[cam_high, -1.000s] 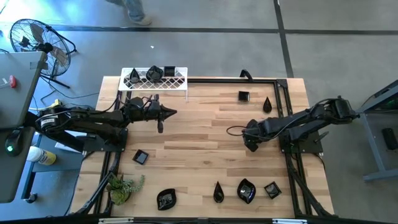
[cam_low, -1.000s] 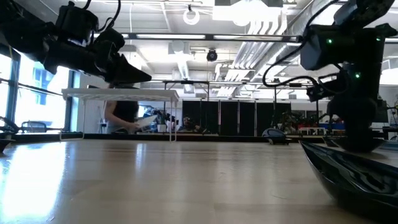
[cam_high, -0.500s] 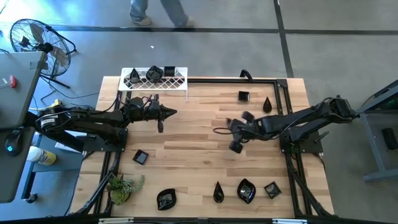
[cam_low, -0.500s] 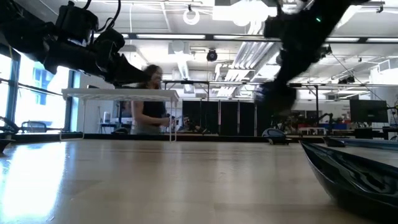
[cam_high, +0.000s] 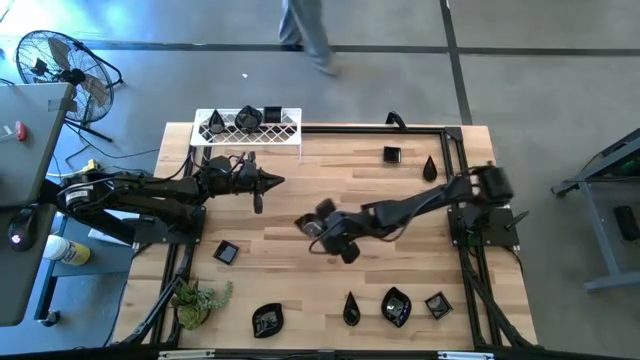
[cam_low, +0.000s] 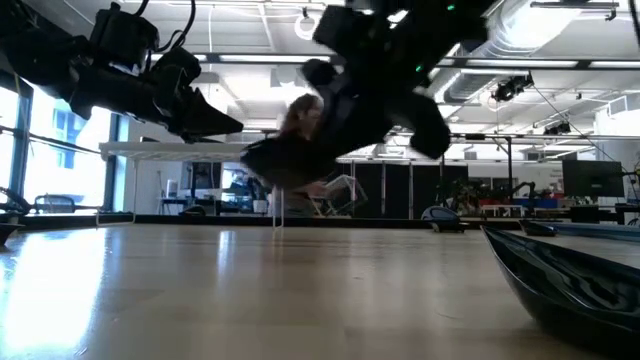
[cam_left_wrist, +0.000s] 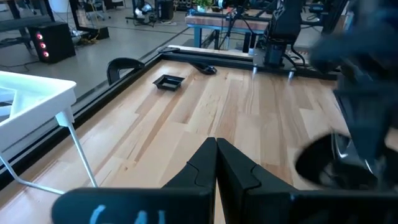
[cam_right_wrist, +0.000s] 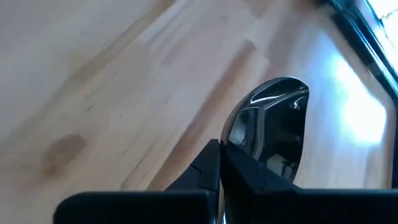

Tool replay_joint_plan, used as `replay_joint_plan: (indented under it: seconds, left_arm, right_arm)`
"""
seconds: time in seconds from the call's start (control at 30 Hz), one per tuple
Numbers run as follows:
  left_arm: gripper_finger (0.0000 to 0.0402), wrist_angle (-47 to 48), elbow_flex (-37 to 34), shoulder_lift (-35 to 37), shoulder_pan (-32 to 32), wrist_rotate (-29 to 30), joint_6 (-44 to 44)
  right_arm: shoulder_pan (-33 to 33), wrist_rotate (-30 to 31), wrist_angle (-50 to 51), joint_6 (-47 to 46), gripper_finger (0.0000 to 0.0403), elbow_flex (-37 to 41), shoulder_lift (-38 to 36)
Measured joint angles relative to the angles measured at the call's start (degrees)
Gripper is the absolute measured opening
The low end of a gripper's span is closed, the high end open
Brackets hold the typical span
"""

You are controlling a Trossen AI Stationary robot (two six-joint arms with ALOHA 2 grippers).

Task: Pick & Place Mini shaped plates
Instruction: Stack the top right leaf-shaped plate on top of the leaf-shaped plates on the shelf

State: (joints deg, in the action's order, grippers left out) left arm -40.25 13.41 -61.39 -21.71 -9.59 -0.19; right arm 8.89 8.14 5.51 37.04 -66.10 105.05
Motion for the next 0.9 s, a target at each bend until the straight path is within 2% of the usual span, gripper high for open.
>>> replay_joint_plan:
  seconds: [0.17,0.37,0.6,0.77,0.9]
  left_arm:
    - [0.0000,0.2,0.0,0.0,0.0,-0.1,-0.1]
    - [0.0000,0.2,0.0,0.0,0.0,-0.1,-0.3]
    - [0.0000,1.1,0.0,0.0,0.0,-0.1,-0.5]
    - [0.0000,3.1,0.0,0.0,0.0,-1.5,-0.5]
    - [0.0000,4.4,0.0,0.0,0.0,-1.5,-0.6]
  right_arm:
    - [-1.1,-1.1,-0.3,15.7,0.0008,-5.4,7.7]
    - [-2.5,-0.9,-0.9,24.9,0.0009,-7.7,11.8]
    - [-2.6,-0.3,-2.4,25.8,0.0050,-7.7,12.3]
    - [-2.5,2.0,-3.4,18.0,0.0089,-7.7,12.3]
    - [-2.5,8.6,-3.2,13.7,0.0106,-7.7,12.3]
